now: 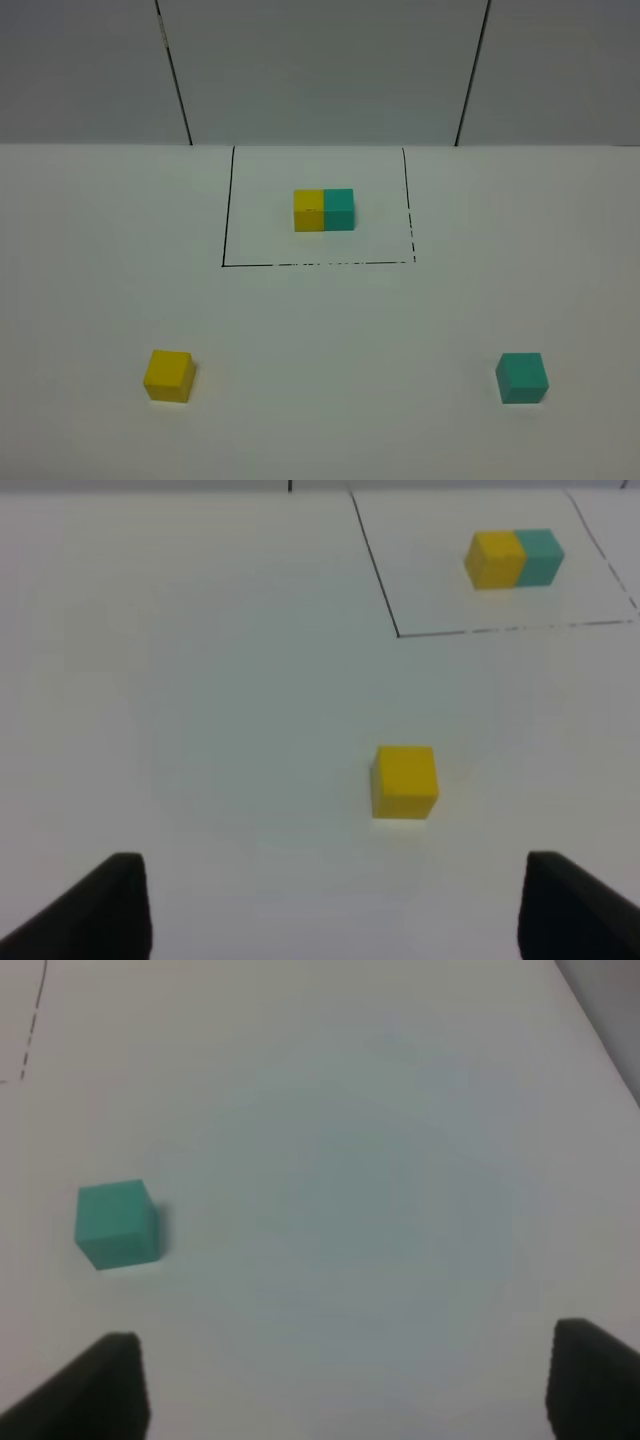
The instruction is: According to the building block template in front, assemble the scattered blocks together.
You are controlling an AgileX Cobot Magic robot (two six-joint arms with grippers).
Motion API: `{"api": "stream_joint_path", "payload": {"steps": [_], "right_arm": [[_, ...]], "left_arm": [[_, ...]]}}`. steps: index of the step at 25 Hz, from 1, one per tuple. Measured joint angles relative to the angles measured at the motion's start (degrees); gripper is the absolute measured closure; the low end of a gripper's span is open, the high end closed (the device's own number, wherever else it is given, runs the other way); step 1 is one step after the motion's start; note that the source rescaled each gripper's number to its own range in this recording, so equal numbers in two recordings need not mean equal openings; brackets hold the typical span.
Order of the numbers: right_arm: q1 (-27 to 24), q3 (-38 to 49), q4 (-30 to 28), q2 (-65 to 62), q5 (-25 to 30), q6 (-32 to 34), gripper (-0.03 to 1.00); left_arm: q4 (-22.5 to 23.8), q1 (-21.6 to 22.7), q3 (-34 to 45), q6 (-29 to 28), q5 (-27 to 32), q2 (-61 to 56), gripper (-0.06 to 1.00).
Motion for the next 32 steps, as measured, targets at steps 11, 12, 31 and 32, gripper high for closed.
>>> {"api": "stream_joint_path", "payload": {"steps": [11, 12, 31, 32], "right_arm": [[0.0, 0.0, 0.0, 0.0, 0.0, 0.0, 0.34], [0.0, 0.0, 0.0, 0.0, 0.0, 0.0, 0.34], [0.0, 0.0, 0.0, 0.0, 0.0, -0.05, 0.34], [0.0, 0.0, 0.0, 0.0, 0.0, -0.05, 0.34]], "left_arm": [[-7.13, -1.63, -12.82, -0.9, 0.25, 48.65, 0.3], [-7.37, -2.81, -14.23, -0.78, 0.55, 52.24, 0.3], [4.0, -18.83, -24.22, -14.53, -2.39, 79.73, 0.3], [4.0, -18.83, -24.22, -14.53, -2.43, 79.86, 0.3]]}}
